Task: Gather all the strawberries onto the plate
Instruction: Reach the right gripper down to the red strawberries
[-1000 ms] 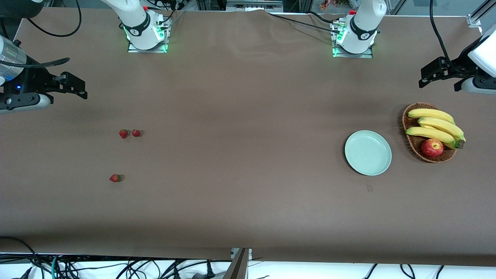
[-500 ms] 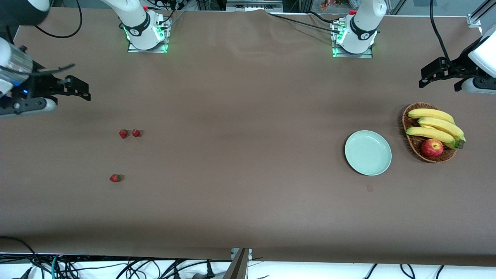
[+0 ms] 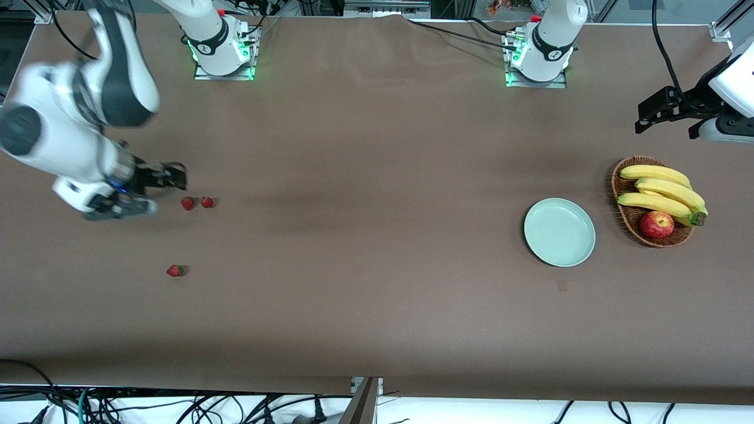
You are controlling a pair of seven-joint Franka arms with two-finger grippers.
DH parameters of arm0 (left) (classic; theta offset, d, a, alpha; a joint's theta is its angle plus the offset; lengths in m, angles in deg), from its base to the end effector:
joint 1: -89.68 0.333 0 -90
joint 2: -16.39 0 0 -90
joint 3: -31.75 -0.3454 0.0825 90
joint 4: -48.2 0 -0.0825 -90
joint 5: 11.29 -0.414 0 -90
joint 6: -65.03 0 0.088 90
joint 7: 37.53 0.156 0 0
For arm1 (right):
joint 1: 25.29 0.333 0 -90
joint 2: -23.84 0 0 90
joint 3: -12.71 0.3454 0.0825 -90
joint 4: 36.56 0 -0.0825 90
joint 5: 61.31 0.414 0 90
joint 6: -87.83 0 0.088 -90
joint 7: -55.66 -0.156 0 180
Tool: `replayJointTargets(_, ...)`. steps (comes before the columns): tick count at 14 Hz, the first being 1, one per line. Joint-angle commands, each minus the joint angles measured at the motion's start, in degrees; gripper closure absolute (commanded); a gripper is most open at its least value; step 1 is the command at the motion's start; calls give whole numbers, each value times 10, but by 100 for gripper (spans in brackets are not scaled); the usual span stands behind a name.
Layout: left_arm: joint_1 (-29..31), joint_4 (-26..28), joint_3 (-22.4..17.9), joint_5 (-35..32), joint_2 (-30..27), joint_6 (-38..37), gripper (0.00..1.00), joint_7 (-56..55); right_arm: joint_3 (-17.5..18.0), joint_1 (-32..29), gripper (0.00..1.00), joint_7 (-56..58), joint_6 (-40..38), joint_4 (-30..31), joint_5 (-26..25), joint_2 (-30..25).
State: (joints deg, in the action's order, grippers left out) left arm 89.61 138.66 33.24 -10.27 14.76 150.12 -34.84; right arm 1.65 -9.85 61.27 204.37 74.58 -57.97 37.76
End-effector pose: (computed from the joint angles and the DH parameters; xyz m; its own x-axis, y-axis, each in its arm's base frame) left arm 0.5622 -0.0184 0.6102 0.9951 -0.0755 -0.0644 -0.0744 -0.9970 0.0201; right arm 0.6111 0.0552 0.3134 0.9790 0.1458 -0.1423 0.1451 -0.9893 -0.0157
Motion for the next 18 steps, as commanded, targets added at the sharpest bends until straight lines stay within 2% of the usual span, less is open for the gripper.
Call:
replayJointTargets(1, -1, -9, 4, -15, 1, -8, 0, -3, 1, 3, 0, 2, 53, -1, 31, 64)
replayJointTargets(5, 1, -8, 4, -15, 1, -9, 0, -1, 1, 3, 2, 1, 140, 56, 32, 94)
replayJointTargets(8, 2, -8, 4, -15, 1, -9, 0, -1, 5, 3, 6, 2, 151, 92, 33, 95)
replayJointTargets(11, 2, -9, 3, -16, 5, -9, 0, -1, 5, 0, 16, 7, 156, 103, 33, 96)
replayJointTargets(14, 2, -9, 4, -15, 5, -9, 0, -1, 5, -1, 28, 16, 168, 104, 61, 109)
replayJointTargets(18, 2, -9, 4, -15, 5, -9, 0, -1, 5, -4, 31, 34, 188, 108, 61, 121)
